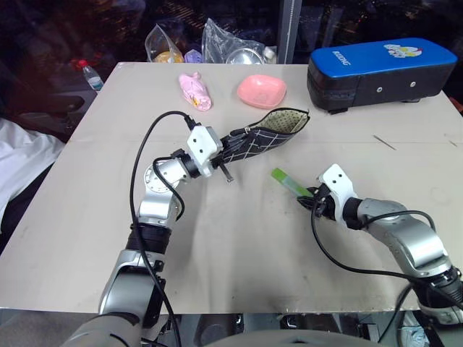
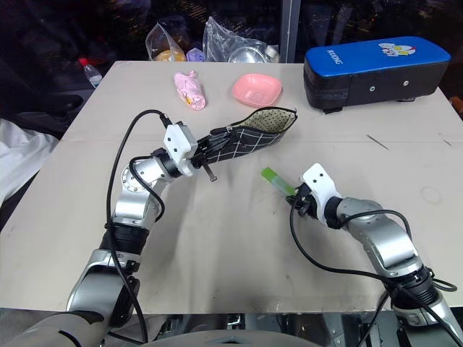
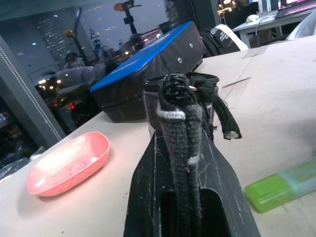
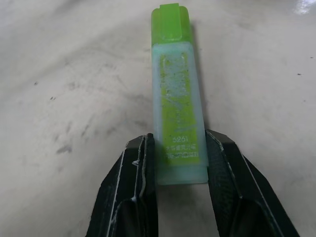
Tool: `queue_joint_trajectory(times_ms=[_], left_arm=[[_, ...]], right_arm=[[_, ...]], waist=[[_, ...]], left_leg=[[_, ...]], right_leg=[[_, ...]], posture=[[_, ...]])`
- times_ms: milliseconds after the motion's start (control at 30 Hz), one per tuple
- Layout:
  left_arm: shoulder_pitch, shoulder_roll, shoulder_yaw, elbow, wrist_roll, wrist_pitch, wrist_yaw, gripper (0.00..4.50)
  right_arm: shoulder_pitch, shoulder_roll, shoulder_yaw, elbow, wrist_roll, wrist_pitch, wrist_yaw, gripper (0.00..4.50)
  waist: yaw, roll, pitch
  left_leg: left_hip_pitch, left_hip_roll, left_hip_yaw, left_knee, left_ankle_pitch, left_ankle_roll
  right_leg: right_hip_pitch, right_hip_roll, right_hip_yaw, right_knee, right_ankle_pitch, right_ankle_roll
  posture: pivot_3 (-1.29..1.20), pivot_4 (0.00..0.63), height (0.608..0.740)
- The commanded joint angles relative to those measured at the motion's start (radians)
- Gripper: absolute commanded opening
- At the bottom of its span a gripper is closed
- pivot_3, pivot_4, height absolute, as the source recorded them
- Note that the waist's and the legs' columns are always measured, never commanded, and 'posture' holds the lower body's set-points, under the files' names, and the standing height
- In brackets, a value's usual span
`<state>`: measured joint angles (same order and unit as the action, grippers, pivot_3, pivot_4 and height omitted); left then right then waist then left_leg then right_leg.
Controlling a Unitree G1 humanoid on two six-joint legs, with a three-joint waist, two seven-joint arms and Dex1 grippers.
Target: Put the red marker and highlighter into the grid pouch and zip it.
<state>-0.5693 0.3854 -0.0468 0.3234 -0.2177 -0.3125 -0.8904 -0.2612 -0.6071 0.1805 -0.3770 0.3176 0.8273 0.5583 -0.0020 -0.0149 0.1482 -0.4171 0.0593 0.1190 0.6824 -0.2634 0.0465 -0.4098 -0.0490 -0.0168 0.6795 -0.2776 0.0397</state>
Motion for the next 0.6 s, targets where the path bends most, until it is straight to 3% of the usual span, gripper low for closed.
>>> queue_joint_trajectory(times_ms=[33, 300, 600], left_arm=[[0.006, -0.006, -0.017, -0.047, -0.002, -0.005, -0.015, 0.00], [0.045, -0.001, -0.079, -0.076, -0.002, 0.000, -0.094, 0.00], [0.030, -0.024, -0.102, -0.085, -0.003, 0.004, -0.112, 0.00]], right_arm=[[-0.022, -0.125, -0.110, -0.092, 0.020, -0.019, 0.087, 0.73], [-0.158, -0.378, -0.238, -0.007, -0.031, -0.437, 0.372, 0.73], [-0.312, -0.453, -0.067, 0.267, -0.315, -0.839, 0.480, 0.73]], waist=[[0.002, 0.000, 0.000], [-0.003, 0.000, 0.000], [-0.001, 0.000, 0.001]], left_leg=[[0.000, 0.000, 0.000, 0.000, 0.000, 0.000], [0.000, -0.001, -0.001, 0.000, -0.001, 0.001], [0.000, -0.001, 0.001, 0.000, -0.001, 0.001]], right_leg=[[0.000, 0.000, 0.000, 0.000, 0.000, 0.000], [0.000, 0.000, 0.000, -0.001, 0.000, 0.000], [0.000, 0.000, 0.001, -0.001, 0.000, 0.000]], posture=[[0.00, 0.150, 0.737], [0.00, 0.150, 0.737], [0.00, 0.150, 0.737]])
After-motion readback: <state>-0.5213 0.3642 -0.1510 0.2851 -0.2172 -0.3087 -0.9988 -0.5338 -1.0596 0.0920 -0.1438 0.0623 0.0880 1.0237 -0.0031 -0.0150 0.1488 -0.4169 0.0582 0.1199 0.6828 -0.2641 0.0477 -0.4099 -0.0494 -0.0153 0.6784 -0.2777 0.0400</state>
